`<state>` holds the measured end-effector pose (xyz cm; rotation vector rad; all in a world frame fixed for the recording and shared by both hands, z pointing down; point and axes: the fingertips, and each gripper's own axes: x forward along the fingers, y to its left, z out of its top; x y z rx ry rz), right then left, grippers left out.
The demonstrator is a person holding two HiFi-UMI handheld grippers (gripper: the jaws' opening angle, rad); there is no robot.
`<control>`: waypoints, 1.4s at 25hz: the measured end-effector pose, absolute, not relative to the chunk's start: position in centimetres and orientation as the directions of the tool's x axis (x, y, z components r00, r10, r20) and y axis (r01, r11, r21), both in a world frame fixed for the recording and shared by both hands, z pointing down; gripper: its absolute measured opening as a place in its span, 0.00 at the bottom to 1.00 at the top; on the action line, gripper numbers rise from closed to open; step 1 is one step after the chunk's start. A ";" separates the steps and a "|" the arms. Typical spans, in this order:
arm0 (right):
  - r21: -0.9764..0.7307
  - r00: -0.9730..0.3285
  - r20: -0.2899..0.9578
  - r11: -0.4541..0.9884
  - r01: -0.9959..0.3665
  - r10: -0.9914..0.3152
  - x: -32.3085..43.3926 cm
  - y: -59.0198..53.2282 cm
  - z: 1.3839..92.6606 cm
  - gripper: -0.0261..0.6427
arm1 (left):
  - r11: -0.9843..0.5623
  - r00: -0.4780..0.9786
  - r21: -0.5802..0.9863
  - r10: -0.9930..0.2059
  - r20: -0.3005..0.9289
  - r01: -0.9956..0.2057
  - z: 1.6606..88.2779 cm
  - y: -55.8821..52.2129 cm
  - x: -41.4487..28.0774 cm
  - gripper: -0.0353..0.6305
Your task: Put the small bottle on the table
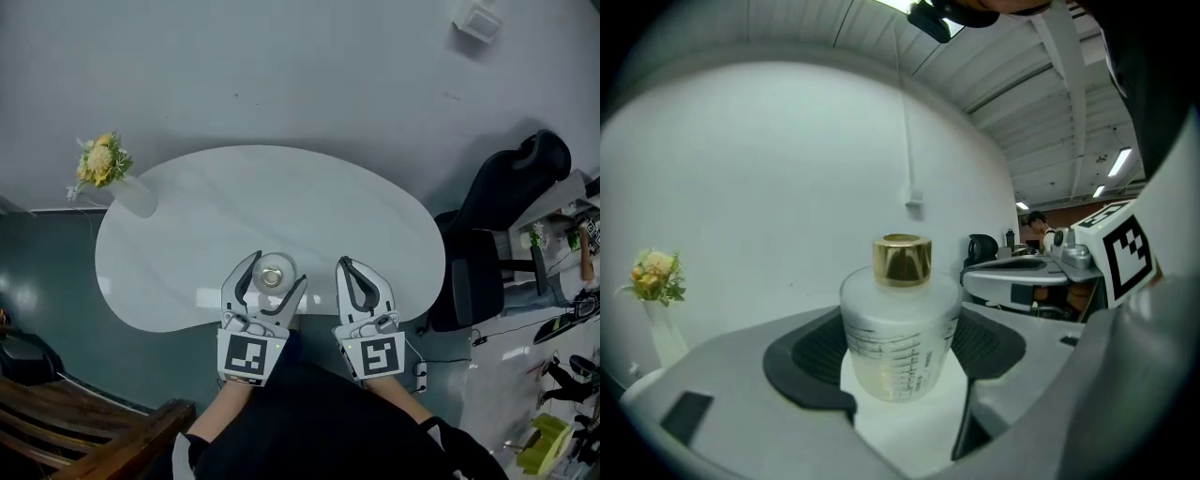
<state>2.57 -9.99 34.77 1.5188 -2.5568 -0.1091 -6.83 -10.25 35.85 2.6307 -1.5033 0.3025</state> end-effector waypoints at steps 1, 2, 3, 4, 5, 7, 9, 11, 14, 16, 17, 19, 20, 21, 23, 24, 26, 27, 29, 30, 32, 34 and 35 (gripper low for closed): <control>0.144 -0.465 0.105 0.476 -0.868 -0.879 2.5 -10.6 34.9 0.07 | -0.518 0.502 -0.016 -0.836 0.223 -0.855 36.0 -10.9 -6.8 0.55; 0.139 -0.459 0.105 0.470 -0.871 -0.882 2.5 -11.2 35.0 0.07 | -0.527 0.510 -0.016 -0.830 0.227 -0.850 36.1 -11.5 -6.7 0.55; 0.135 -0.452 0.107 0.464 -0.876 -0.885 2.5 -11.8 35.1 0.07 | -0.535 0.518 -0.014 -0.824 0.231 -0.845 36.2 -12.0 -6.7 0.55; 0.131 -0.445 0.109 0.457 -0.880 -0.889 2.4 -12.3 35.3 0.07 | -0.543 0.526 -0.012 -0.818 0.235 -0.840 36.3 -12.6 -6.6 0.55; 0.129 -0.439 0.110 0.451 -0.883 -0.892 2.4 -12.8 35.3 0.07 | -0.552 0.534 -0.011 -0.811 0.238 -0.834 36.4 -13.1 -6.5 0.55; 0.126 -0.430 0.105 0.441 -0.888 -0.896 2.3 -13.7 35.4 0.07 | -0.568 0.549 -0.010 -0.800 0.244 -0.823 36.7 -14.0 -6.3 0.55; 0.121 -0.424 0.107 0.435 -0.892 -0.899 2.2 -14.1 35.7 0.07 | -0.582 0.561 -0.012 -0.789 0.250 -0.813 36.9 -14.6 -6.2 0.55; 0.116 -0.419 0.116 0.431 -0.895 -0.901 2.2 -14.4 36.0 0.07 | -0.592 0.571 -0.008 -0.781 0.255 -0.806 37.2 -15.2 -6.0 0.55; 0.105 -0.414 0.090 0.422 -0.901 -0.906 2.4 -15.2 36.0 0.07 | -0.597 0.576 0.002 -0.774 0.262 -0.803 37.6 -16.3 -5.8 0.55; 0.107 -0.412 0.099 0.422 -0.900 -0.906 2.6 -15.8 36.2 0.07 | -0.599 0.578 0.003 -0.772 0.264 -0.801 37.8 -17.0 -5.5 0.55; 0.108 -0.413 0.121 0.426 -0.898 -0.902 2.7 -16.0 36.6 0.07 | -0.600 0.579 0.001 -0.771 0.264 -0.800 38.0 -17.4 -5.4 0.55; 0.106 -0.419 0.149 0.435 -0.894 -0.896 2.8 -16.5 37.0 0.07 | -0.600 0.578 -0.004 -0.772 0.264 -0.800 38.2 -18.2 -5.1 0.55; 0.105 -0.422 0.150 0.439 -0.892 -0.894 2.8 -16.9 37.1 0.07 | -0.600 0.577 -0.004 -0.772 0.265 -0.800 38.3 -18.5 -4.9 0.55; 0.103 -0.427 0.150 0.444 -0.890 -0.892 2.8 -17.2 37.1 0.07 | -0.600 0.578 -0.002 -0.772 0.266 -0.800 38.4 -18.9 -4.7 0.55; 0.101 -0.436 0.155 0.453 -0.886 -0.886 3.0 -18.0 37.2 0.07 | -0.603 0.581 0.000 -0.769 0.267 -0.798 38.7 -19.7 -4.2 0.55; 0.101 -0.440 0.159 0.458 -0.883 -0.884 3.1 -18.4 37.3 0.07 | -0.604 0.582 0.000 -0.768 0.267 -0.797 38.9 -20.1 -4.0 0.55; 0.107 -0.449 0.167 0.468 -0.877 -0.878 3.5 -19.3 37.6 0.07 | -0.601 0.581 0.006 -0.769 0.267 -0.799 39.3 -20.8 -3.7 0.55; 0.109 -0.452 0.172 0.473 -0.874 -0.875 3.6 -19.7 37.9 0.07 | -0.598 0.578 0.010 -0.770 0.270 -0.802 39.6 -21.1 -3.6 0.55; 0.113 -0.461 0.181 0.484 -0.868 -0.869 4.0 -20.4 38.5 0.07 | -0.590 0.571 0.017 -0.774 0.275 -0.807 40.2 -21.8 -3.4 0.55; 0.120 -0.466 0.184 0.490 -0.863 -0.865 4.1 -20.8 38.8 0.07 | -0.586 0.567 0.019 -0.776 0.276 -0.810 40.5 -22.1 -3.3 0.55; 0.131 -0.474 0.192 0.501 -0.855 -0.859 4.4 -21.4 39.5 0.07 | -0.580 0.561 0.020 -0.779 0.280 -0.814 41.1 -22.7 -3.2 0.55; 0.134 -0.480 0.200 0.509 -0.851 -0.854 4.6 -21.9 40.2 0.07 | -0.575 0.555 0.020 -0.781 0.287 -0.818 41.7 -23.3 -3.1 0.55; 0.132 -0.482 0.208 0.512 -0.849 -0.851 4.7 -22.2 40.7 0.07 | -0.572 0.552 0.021 -0.781 0.291 -0.820 42.0 -23.6 -3.1 0.55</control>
